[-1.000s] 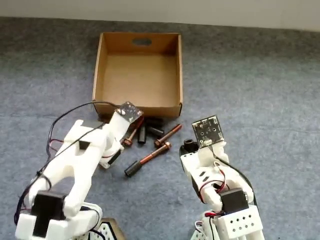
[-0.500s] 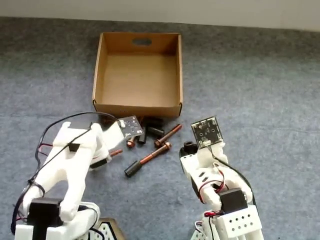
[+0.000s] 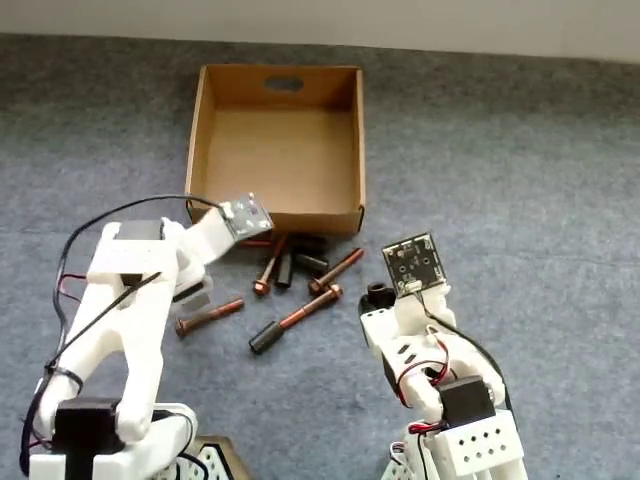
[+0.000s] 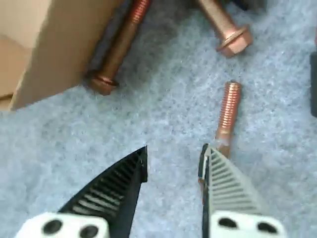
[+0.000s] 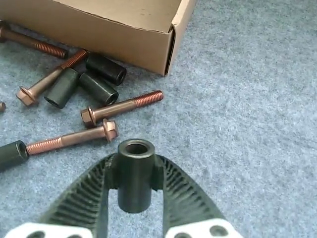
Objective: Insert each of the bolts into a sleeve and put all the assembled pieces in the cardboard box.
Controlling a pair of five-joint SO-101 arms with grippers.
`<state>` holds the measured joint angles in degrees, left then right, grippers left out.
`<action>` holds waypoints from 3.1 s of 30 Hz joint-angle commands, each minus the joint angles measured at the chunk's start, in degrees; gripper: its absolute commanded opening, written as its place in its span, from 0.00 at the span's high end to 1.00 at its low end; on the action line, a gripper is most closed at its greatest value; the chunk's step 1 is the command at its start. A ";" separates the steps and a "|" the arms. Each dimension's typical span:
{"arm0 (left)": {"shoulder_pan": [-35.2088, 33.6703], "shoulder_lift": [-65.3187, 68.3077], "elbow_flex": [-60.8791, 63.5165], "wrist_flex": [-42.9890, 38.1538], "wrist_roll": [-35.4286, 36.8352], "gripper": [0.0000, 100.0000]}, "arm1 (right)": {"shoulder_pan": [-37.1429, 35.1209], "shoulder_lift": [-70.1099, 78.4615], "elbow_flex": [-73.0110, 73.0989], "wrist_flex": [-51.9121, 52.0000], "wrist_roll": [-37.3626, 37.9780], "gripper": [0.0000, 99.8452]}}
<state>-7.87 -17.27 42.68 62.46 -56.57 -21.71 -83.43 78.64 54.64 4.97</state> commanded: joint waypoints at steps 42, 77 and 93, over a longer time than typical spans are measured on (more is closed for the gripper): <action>-1.19 -1.80 6.11 -10.55 77.54 0.86 | -0.22 -0.75 -0.13 -1.19 -0.09 0.99; -0.22 14.20 -2.68 -6.68 89.67 0.93 | -0.13 -0.75 -0.04 -1.01 -0.09 0.99; 0.84 -11.74 8.57 0.97 64.18 0.99 | -0.04 -0.75 0.04 -1.01 -0.44 0.99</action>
<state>-7.87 -20.09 48.22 63.16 17.01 -21.71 -83.43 78.99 54.64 4.97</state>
